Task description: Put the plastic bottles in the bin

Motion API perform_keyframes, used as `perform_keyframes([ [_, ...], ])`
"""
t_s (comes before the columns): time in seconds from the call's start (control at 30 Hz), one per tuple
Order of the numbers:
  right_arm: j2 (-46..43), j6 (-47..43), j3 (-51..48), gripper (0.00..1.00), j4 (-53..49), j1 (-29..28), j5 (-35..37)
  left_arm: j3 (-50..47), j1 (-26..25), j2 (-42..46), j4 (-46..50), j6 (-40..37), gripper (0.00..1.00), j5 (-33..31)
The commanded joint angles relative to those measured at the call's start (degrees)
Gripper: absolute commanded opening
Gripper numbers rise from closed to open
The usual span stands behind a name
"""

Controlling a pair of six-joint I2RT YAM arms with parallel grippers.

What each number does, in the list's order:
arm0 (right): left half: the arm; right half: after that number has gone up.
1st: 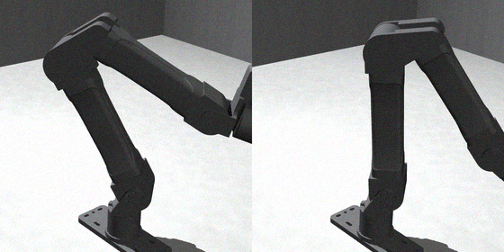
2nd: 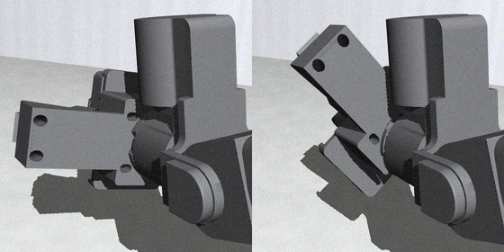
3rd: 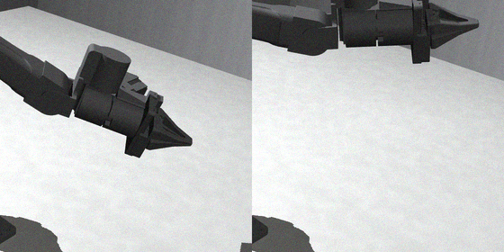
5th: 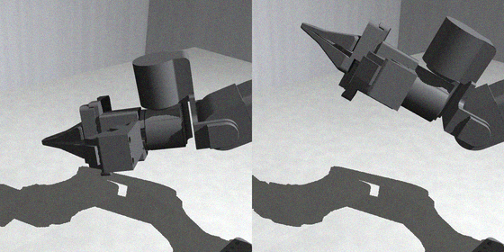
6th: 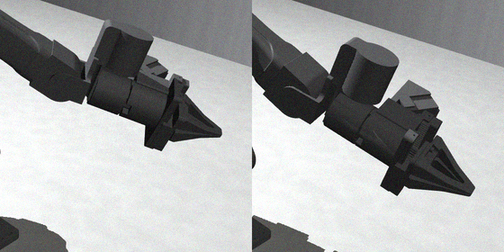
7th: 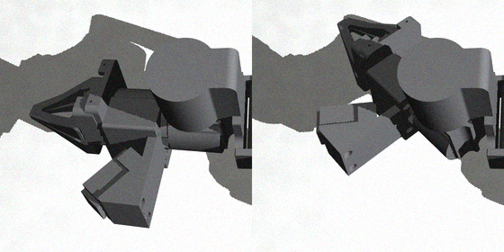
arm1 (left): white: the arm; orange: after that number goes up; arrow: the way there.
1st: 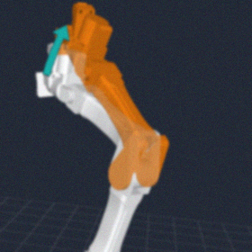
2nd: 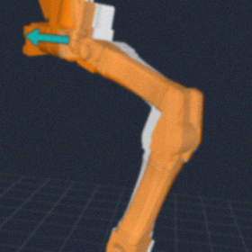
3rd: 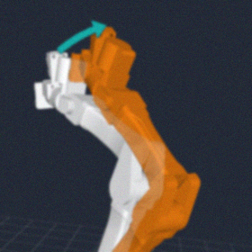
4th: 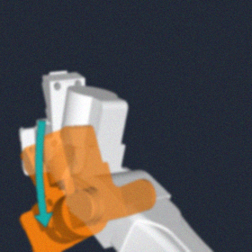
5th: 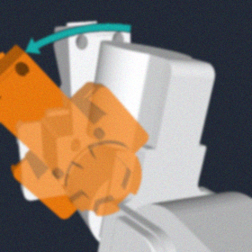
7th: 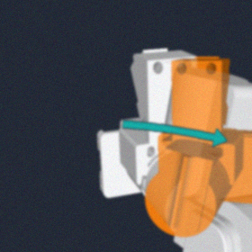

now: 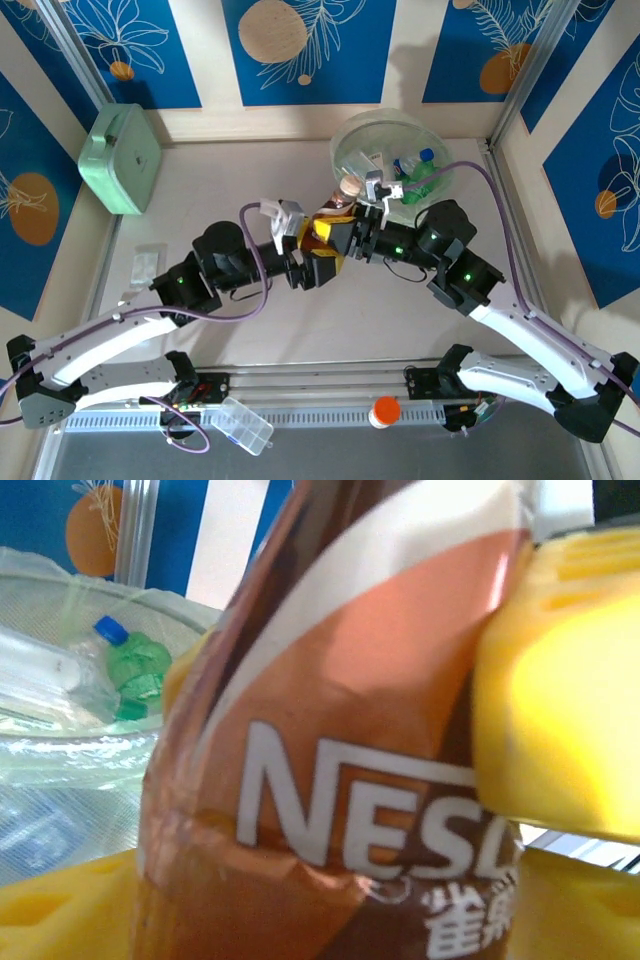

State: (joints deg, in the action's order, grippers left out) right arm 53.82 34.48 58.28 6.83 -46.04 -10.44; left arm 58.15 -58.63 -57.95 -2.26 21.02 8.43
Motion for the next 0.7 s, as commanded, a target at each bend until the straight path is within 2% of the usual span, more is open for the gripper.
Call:
perform_keyframes([
  [0.0, -0.75, -2.67, 5.64, 0.35, -5.63, 2.24, 3.55, 2.58, 0.19, 1.62, 1.45, -0.8, 0.99, -3.59],
  [0.07, -0.03, -5.25, 10.0, 0.36, -12.66, 5.9, 6.64, 1.88, 0.21, 4.47, 2.9, -1.84, 0.99, -10.67],
  [0.2, 5.37, -8.31, 20.64, 0.35, -27.74, 19.91, 7.87, -0.4, 0.19, 11.59, 5.07, -7.5, 0.99, -23.26],
  [0.27, 9.66, -9.57, 26.5, 0.33, -34.53, 26.83, 7.64, -0.1, 0.19, 12.98, 8.28, -10.65, 0.99, -26.49],
  [0.33, 13.95, -13.16, 31.36, 0.31, -39.38, 30.85, 8.51, 0.2, 0.18, 13.47, 11.28, -12.93, 0.99, -27.36],
  [0.5, 22.77, -23.78, 38.7, 0.32, -44.53, 32.82, 15.45, -2.14, 0.14, 13.52, 14.47, -14.51, 0.99, -29.46],
  [0.67, 31.8, -27.0, 46.53, 0.32, -52.69, 32.32, 20.47, -3.26, 0.27, 12.19, 16.18, -16.33, 0.99, -32.73],
])
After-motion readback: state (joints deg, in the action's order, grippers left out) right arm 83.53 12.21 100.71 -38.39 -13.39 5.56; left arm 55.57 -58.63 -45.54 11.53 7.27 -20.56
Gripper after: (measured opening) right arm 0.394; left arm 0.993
